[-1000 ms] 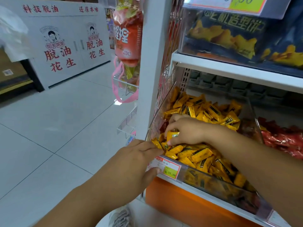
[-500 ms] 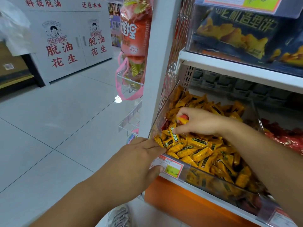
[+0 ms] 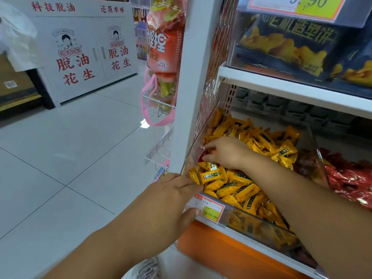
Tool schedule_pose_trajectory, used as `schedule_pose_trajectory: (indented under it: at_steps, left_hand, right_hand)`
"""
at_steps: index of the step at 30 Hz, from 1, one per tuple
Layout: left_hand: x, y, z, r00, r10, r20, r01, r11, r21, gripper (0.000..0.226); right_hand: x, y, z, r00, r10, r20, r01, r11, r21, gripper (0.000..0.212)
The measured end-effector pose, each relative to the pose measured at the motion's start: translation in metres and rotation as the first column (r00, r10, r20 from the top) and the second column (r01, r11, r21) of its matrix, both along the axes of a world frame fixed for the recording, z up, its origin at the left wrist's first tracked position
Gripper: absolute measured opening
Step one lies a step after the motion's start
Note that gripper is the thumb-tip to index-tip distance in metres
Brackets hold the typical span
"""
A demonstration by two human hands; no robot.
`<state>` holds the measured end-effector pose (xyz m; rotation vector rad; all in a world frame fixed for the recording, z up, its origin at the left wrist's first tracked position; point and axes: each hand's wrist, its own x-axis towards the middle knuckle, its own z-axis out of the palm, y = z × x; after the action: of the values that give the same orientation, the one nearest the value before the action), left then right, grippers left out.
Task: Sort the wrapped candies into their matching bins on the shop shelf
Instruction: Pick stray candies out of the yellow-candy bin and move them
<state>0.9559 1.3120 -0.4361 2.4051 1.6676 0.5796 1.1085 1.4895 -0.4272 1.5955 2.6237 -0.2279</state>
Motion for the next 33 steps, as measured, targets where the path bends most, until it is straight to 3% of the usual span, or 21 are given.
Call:
schedule_pose_trajectory:
  at_steps: [4, 7, 9, 12, 14, 16, 18, 22, 25, 28, 33]
  left_hand:
    - [0.002, 0.002, -0.001, 0.999, -0.002, 0.032, 0.002, 1.000, -0.004, 0.043]
    - [0.007, 0.003, 0.006, 1.000, 0.015, 0.005, -0.015, 1.000, 0.021, 0.040]
    - [0.006, 0.002, 0.005, 1.000, 0.021, 0.018, -0.021, 1.000, -0.020, 0.040]
    - [0.004, 0.001, 0.003, 1.000, -0.015, -0.007, 0.015, 1.000, 0.017, 0.046]
    - [0.002, 0.001, 0.002, 1.000, -0.017, -0.009, 0.016, 1.000, -0.006, 0.046]
    - [0.003, 0.001, 0.003, 0.999, -0.023, -0.030, 0.022, 1.000, -0.012, 0.047]
    - [0.003, 0.002, 0.003, 0.999, -0.027, -0.044, 0.026, 0.999, -0.019, 0.047]
    - [0.004, 0.001, 0.003, 1.000, -0.021, 0.013, 0.020, 1.000, 0.010, 0.047]
    - [0.003, 0.000, 0.001, 1.000, -0.013, 0.020, 0.013, 1.000, -0.001, 0.055]
    - [0.000, 0.000, -0.004, 1.000, 0.009, -0.021, -0.009, 1.000, 0.010, 0.044]
    - [-0.001, 0.000, -0.009, 1.000, -0.007, 0.017, 0.007, 1.000, -0.007, 0.044]
  right_hand:
    - [-0.010, -0.011, -0.017, 0.999, -0.044, -0.006, 0.044, 0.990, 0.133, 0.033]
    - [-0.007, -0.015, -0.025, 0.994, -0.031, -0.103, 0.048, 0.985, 0.166, 0.022]
    - [-0.003, -0.014, -0.026, 0.961, -0.040, -0.273, 0.067, 0.993, 0.092, 0.018]
    - [0.009, -0.013, -0.018, 0.746, -0.151, -0.648, 0.111, 0.988, -0.103, 0.011]
    - [0.022, -0.015, -0.011, 0.597, -0.250, -0.762, 0.102, 0.966, -0.238, 0.008]
    - [0.029, -0.016, -0.007, 0.527, -0.295, -0.797, 0.068, 0.950, -0.306, 0.010]
    - [0.027, -0.017, -0.006, 0.582, -0.269, -0.768, 0.049, 0.954, -0.297, 0.008]
    - [0.015, -0.015, -0.003, 0.786, -0.128, -0.605, 0.006, 0.980, -0.200, 0.021]
    - [0.006, -0.006, -0.007, 0.968, -0.015, -0.252, -0.005, 0.997, -0.076, 0.031]
    - [0.002, -0.001, -0.005, 0.999, -0.050, 0.000, 0.049, 0.997, 0.056, 0.033]
    - [0.007, 0.012, 0.001, 0.995, -0.094, 0.043, 0.092, 0.994, 0.056, 0.048]
